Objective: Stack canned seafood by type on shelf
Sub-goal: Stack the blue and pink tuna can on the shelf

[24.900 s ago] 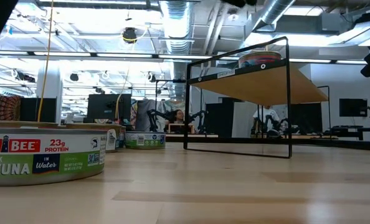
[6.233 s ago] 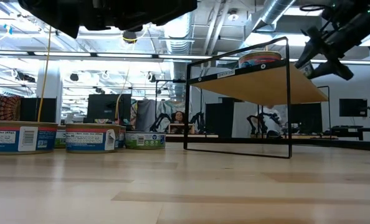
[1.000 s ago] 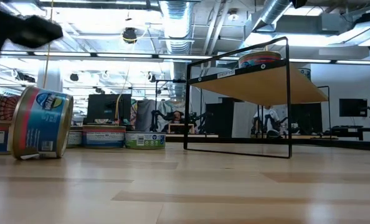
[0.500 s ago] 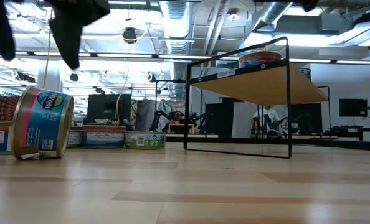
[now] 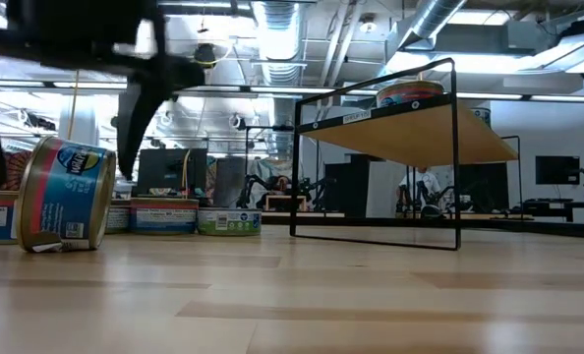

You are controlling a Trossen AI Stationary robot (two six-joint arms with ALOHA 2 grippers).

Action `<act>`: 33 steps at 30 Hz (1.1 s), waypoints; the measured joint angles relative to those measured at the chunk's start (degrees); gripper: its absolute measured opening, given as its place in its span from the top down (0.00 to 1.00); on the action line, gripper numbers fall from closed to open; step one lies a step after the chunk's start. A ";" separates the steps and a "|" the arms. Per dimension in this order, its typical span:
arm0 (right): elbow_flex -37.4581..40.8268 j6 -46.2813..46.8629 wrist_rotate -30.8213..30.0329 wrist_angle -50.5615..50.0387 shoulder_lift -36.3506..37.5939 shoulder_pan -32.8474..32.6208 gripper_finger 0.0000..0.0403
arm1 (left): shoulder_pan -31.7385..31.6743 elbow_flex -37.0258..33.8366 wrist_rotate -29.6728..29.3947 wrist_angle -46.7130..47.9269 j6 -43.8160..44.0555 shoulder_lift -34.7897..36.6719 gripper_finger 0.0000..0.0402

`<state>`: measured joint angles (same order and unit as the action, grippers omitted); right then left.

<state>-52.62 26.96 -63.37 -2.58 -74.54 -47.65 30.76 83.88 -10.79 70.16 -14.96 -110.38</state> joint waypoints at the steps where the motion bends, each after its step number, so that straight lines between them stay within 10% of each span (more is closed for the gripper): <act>1: 0.00 0.01 -0.04 0.00 -0.03 0.02 0.25 | -0.08 0.10 -0.39 1.21 -1.30 -0.82 0.18; 8: 0.00 0.02 -0.21 -0.02 -0.81 0.01 0.25 | -0.30 0.17 -3.67 6.02 -7.33 -3.24 0.22; 17: 0.00 0.06 -0.22 0.01 -0.81 0.03 0.25 | -0.19 0.20 -6.02 8.35 -5.05 -2.80 0.56; 33: 0.00 0.17 -7.18 -1.10 -0.02 -4.05 0.25 | -1.82 7.61 -7.25 1.32 10.75 8.04 0.56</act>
<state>-52.62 27.13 -70.56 -3.68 -74.57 -51.70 28.94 91.50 -18.04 71.48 -4.21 -102.35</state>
